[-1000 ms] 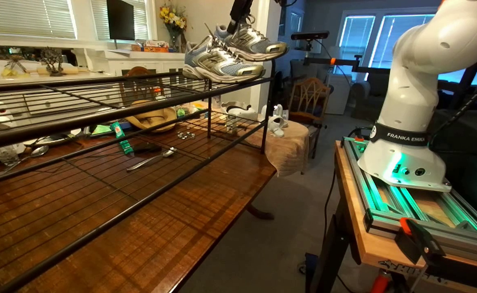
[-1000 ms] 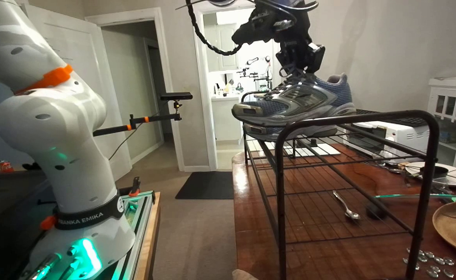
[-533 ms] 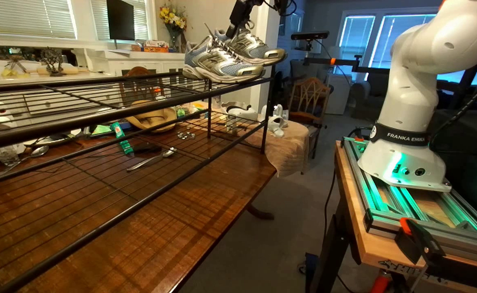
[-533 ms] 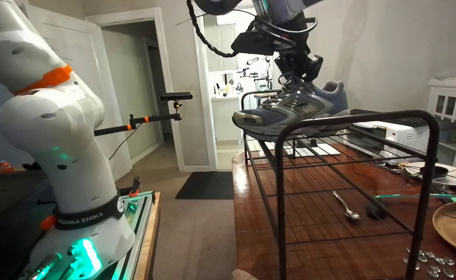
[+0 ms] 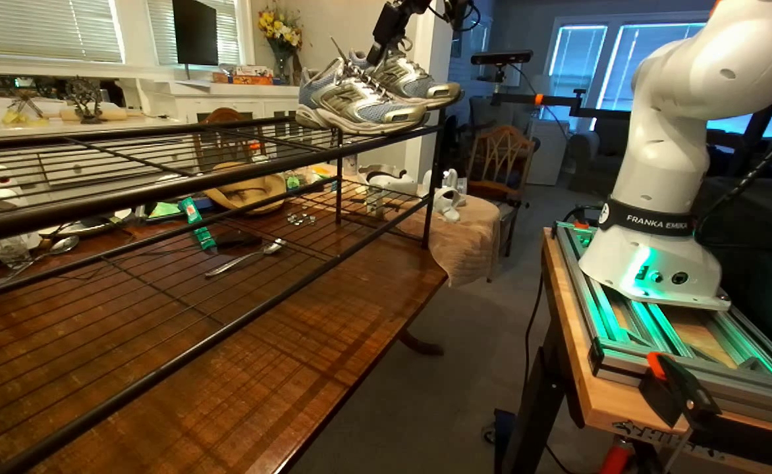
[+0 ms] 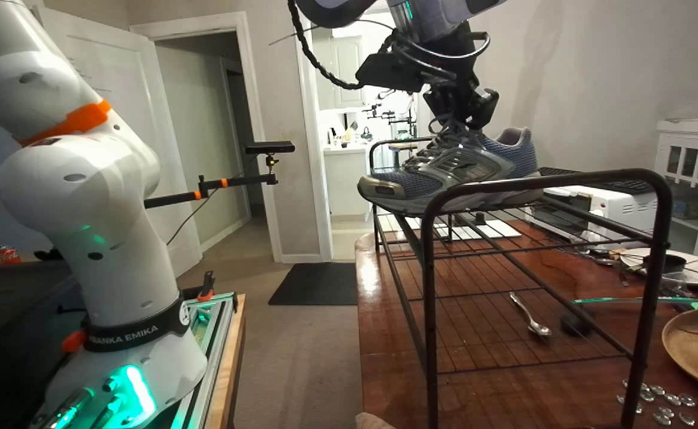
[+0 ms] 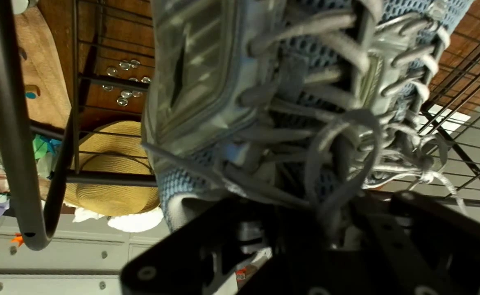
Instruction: Move the sneaker on the left to the right.
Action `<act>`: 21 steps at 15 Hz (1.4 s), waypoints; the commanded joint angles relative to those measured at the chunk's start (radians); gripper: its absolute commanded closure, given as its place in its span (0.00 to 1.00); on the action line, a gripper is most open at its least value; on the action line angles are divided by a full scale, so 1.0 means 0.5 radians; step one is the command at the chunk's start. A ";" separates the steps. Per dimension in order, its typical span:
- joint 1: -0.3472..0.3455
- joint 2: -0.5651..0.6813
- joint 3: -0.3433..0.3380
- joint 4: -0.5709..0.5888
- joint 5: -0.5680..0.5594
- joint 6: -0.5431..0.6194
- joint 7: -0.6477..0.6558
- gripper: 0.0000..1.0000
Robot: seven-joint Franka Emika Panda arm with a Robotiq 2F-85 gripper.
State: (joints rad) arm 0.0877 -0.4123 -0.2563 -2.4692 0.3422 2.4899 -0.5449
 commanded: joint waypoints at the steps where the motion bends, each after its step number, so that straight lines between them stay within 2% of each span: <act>1: -0.008 0.036 0.002 -0.016 0.004 0.101 0.008 0.97; 11: 0.028 0.188 0.025 0.007 0.054 0.198 0.014 0.97; 12: 0.028 0.199 0.032 0.011 0.050 0.195 0.022 0.93; 13: 0.021 0.207 0.046 0.013 0.042 0.199 0.048 0.62; 15: -0.012 0.213 0.091 0.030 -0.001 0.201 0.160 0.62; 21: -0.101 0.179 0.221 0.111 -0.147 0.229 0.510 0.17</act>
State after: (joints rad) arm 0.0670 -0.3148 -0.1821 -2.4267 0.3167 2.5907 -0.3777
